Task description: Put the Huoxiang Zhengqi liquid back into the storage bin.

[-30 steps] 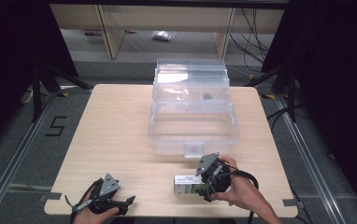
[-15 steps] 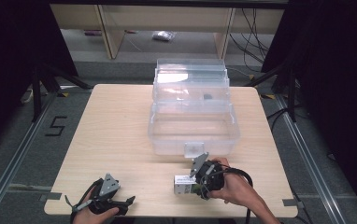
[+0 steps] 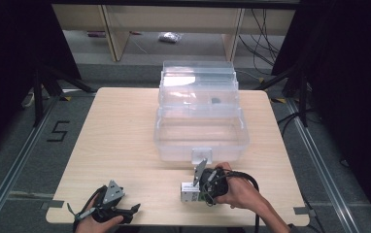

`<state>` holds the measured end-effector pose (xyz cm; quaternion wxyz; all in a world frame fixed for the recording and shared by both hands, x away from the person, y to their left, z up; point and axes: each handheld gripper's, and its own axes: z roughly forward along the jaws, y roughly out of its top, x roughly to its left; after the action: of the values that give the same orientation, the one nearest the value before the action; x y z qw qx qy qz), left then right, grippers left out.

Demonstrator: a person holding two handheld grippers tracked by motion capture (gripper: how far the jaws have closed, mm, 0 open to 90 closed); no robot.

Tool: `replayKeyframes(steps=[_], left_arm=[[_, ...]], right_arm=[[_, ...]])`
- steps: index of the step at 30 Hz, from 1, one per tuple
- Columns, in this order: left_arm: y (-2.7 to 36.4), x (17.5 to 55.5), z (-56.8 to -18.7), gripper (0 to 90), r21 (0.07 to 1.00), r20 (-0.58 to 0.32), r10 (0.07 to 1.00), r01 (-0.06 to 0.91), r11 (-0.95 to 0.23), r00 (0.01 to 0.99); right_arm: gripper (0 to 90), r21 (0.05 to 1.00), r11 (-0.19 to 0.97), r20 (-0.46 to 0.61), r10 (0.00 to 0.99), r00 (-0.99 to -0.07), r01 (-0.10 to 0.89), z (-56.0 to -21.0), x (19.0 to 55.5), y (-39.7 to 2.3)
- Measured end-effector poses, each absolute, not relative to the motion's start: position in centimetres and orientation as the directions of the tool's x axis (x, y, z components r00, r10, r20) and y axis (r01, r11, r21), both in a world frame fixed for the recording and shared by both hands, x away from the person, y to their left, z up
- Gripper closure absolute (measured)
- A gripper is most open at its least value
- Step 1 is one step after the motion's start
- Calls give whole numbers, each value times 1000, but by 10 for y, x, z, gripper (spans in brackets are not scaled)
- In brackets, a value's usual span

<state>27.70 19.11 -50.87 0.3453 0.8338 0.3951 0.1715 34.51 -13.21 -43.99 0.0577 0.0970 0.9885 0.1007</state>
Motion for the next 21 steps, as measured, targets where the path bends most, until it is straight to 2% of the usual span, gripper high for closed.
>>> replayKeyframes(steps=[1, 2, 6, 7, 8, 9, 10, 11, 12, 14, 15, 16, 19, 20, 21], left_arm=[[191, 277, -509, 167, 711, 14, 778, 541, -450, 629], [191, 277, -509, 167, 712, 13, 778, 540, -449, 629], [191, 277, -509, 168, 713, 12, 778, 541, -447, 628], [191, 277, -509, 168, 712, 14, 778, 541, -448, 628], [191, 277, -509, 168, 712, 13, 779, 541, -448, 627], [191, 277, -509, 168, 712, 13, 778, 541, -448, 628], [191, 277, -509, 168, 712, 13, 777, 540, -449, 630], [191, 277, -509, 168, 712, 13, 777, 540, -449, 629], [191, 277, -509, 168, 711, 14, 778, 541, -449, 628], [191, 277, -509, 168, 712, 13, 777, 540, -449, 629], [191, 277, -509, 169, 712, 12, 777, 540, -448, 629], [191, 277, -509, 168, 713, 13, 777, 540, -448, 629], [191, 277, -508, 168, 714, 10, 780, 541, -443, 626], [191, 277, -508, 169, 714, 11, 780, 541, -444, 626], [191, 277, -508, 168, 711, 15, 778, 541, -450, 628]], right_arm=[[546, 205, 968, -93, 165, -982, 143, -441, 347, -130], [559, 193, 968, -85, 178, -980, 159, -442, 347, -130], [627, 167, 981, -85, 113, -990, 98, -443, 349, -126], [637, 159, 983, -83, 110, -990, 96, -442, 348, -125], [641, 141, 981, -66, 147, -987, 137, -440, 346, -124], [643, 154, 987, -89, 65, -994, 51, -441, 350, -124], [646, 154, 987, -91, 60, -994, 45, -440, 349, -124], [647, 140, 986, -105, 109, -988, 93, -437, 346, -125], [647, 158, 986, -117, 75, -990, 56, -438, 348, -125], [647, 149, 986, -109, 94, -990, 77, -432, 347, -127], [647, 163, 986, -119, 44, -992, 24, -432, 350, -128], [647, 154, 984, -99, 102, -990, 86, -429, 347, -130], [647, 173, 984, -105, 54, -993, 35, -424, 352, -134], [647, 173, 981, -96, 102, -990, 85, -421, 350, -137], [647, 186, 981, -104, 81, -991, 60, -420, 352, -138]])
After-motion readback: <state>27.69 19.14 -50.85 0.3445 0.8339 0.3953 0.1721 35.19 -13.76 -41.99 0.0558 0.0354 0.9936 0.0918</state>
